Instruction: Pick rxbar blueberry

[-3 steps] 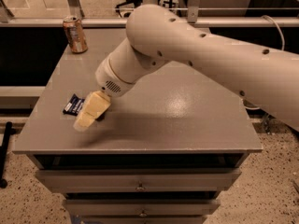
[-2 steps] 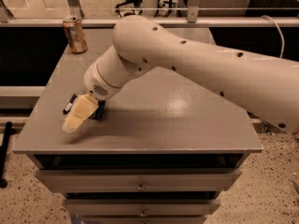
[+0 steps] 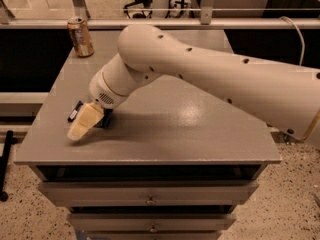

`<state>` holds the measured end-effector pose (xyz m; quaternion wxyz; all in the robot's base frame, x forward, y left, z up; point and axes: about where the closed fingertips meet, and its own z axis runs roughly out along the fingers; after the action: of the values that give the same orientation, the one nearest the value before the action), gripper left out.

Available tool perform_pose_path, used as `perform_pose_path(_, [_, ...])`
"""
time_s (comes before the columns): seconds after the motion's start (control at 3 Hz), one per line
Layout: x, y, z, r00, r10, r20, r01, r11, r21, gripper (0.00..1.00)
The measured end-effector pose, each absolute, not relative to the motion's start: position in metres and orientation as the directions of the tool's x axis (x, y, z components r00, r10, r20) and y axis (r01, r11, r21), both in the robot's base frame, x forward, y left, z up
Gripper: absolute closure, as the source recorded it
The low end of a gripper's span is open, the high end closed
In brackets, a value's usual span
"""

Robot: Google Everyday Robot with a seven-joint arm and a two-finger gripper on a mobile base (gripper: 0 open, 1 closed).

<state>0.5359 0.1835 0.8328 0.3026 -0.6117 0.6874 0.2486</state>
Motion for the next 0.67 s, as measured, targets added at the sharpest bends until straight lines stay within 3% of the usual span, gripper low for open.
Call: perform_pose_path(0.67, [0.541,0.18,0.8225,-0.095,-0.687,-0.721,-0.989,0.149,-0.011,0.57])
